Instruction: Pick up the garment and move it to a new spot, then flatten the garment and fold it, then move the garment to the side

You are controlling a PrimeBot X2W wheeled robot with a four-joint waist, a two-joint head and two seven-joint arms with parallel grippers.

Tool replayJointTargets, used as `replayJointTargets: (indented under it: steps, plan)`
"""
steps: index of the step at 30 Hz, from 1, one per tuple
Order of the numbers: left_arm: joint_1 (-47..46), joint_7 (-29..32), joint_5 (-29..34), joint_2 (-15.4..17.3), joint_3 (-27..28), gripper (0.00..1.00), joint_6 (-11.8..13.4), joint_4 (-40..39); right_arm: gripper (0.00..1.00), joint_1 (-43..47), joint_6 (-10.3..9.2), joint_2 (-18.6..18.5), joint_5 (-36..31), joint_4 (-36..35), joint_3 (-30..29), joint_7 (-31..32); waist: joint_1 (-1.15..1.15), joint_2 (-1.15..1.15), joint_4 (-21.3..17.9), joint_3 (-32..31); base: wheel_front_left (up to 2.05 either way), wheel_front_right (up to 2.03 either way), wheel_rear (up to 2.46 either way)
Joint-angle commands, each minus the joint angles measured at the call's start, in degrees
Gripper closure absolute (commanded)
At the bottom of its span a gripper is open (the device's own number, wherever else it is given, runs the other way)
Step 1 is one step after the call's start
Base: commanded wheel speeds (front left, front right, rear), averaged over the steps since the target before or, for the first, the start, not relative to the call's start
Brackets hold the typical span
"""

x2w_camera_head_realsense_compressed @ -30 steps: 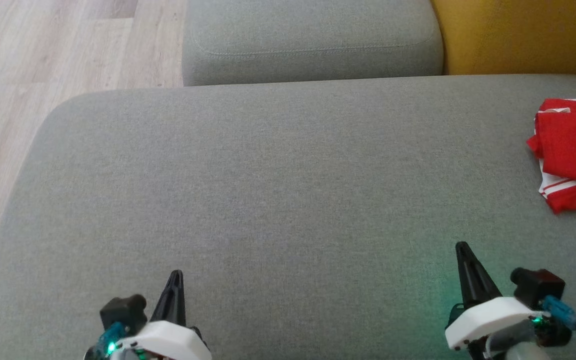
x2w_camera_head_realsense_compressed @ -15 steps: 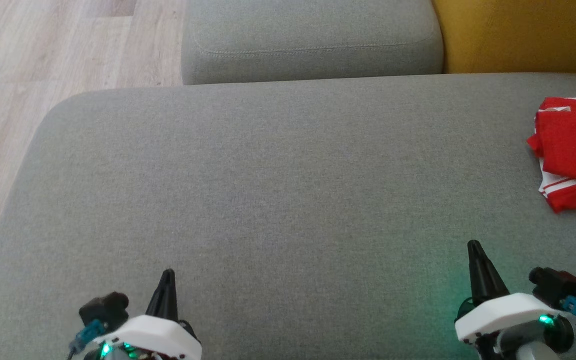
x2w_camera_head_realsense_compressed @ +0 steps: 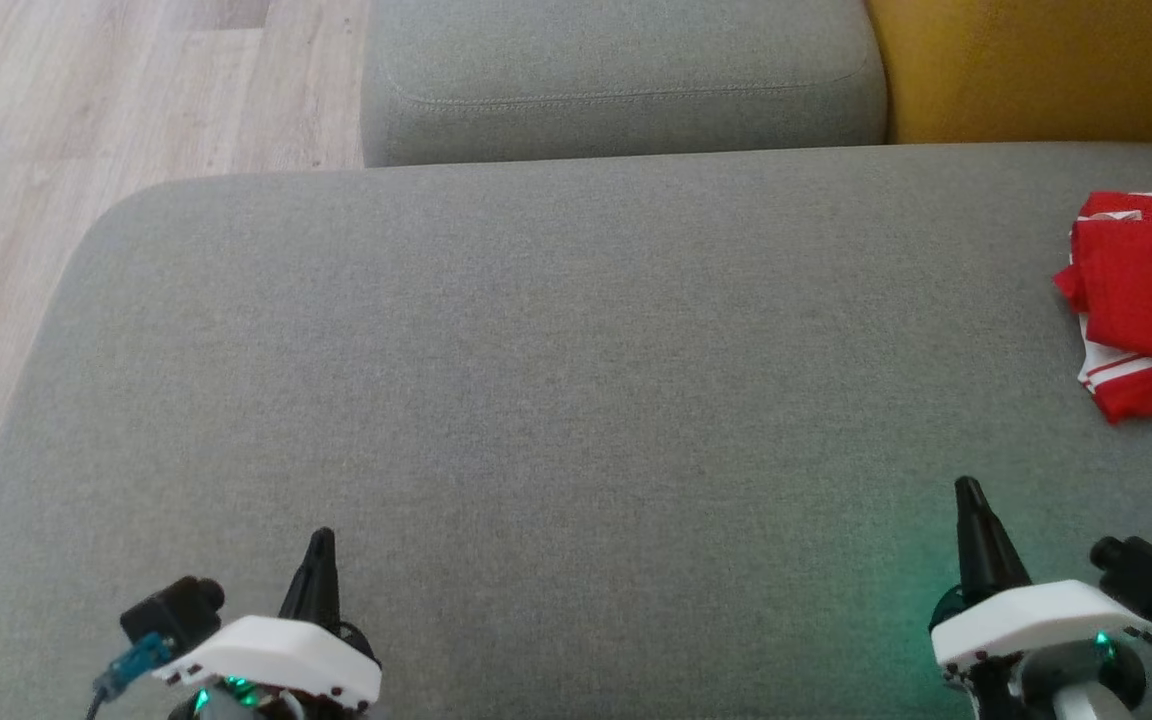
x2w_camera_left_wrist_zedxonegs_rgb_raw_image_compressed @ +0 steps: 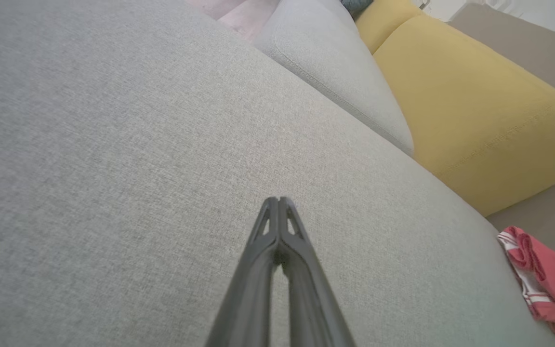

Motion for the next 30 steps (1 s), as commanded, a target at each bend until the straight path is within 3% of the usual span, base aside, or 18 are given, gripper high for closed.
replayJointTargets:
  steps: [1,30]
  plan:
    - [-3.3,0.4,-2.1,0.6,1.8,1.00,-0.8,-2.3,1.00,-3.5,0.12,-0.1,2.3,-2.3,-0.2,0.3,0.00,0.00,0.0,0.0,0.00,0.00,0.00]
    - [-4.8,4.8,-19.4,0.8,6.6,1.00,-4.0,-3.3,1.00,-4.5,0.21,-0.2,20.7,-3.4,-2.4,3.5,0.00,0.00,-0.1,0.5,0.00,0.00,0.00]
